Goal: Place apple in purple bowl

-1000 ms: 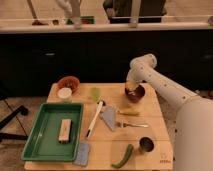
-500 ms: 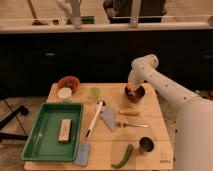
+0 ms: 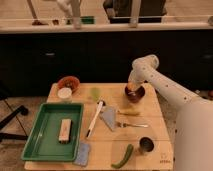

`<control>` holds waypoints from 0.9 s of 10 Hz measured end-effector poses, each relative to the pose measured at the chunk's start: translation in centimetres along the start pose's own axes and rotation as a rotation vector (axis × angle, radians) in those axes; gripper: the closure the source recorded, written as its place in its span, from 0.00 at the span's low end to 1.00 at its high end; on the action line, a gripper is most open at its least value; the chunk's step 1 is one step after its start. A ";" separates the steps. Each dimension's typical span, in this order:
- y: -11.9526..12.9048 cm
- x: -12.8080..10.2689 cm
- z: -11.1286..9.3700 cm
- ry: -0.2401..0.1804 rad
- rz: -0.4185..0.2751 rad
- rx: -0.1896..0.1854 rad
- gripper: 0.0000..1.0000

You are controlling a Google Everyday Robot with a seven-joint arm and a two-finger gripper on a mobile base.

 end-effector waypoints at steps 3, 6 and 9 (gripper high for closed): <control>0.1 0.2 0.0 0.001 -0.002 -0.003 0.51; 0.2 0.4 0.0 0.001 -0.005 -0.006 0.50; 0.3 0.6 0.0 0.002 -0.008 -0.009 0.46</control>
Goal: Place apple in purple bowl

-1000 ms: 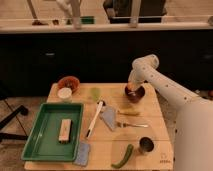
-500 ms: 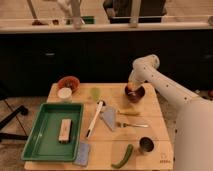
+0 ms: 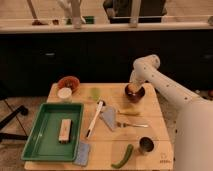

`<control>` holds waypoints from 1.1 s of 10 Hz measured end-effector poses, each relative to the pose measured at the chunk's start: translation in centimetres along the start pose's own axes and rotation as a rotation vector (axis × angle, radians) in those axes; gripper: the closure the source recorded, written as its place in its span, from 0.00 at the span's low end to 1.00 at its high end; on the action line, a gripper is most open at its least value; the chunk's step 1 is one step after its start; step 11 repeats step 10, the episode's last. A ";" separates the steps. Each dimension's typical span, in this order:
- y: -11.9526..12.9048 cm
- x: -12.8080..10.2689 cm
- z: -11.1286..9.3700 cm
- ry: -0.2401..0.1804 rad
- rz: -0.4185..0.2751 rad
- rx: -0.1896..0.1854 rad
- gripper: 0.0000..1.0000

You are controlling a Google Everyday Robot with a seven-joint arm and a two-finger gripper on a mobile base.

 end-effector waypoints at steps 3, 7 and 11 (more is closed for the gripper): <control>0.1 0.1 -0.1 0.001 -0.004 -0.002 0.40; 0.1 0.2 -0.2 0.001 -0.009 -0.004 0.21; 0.3 0.3 0.2 -0.003 -0.001 -0.012 0.20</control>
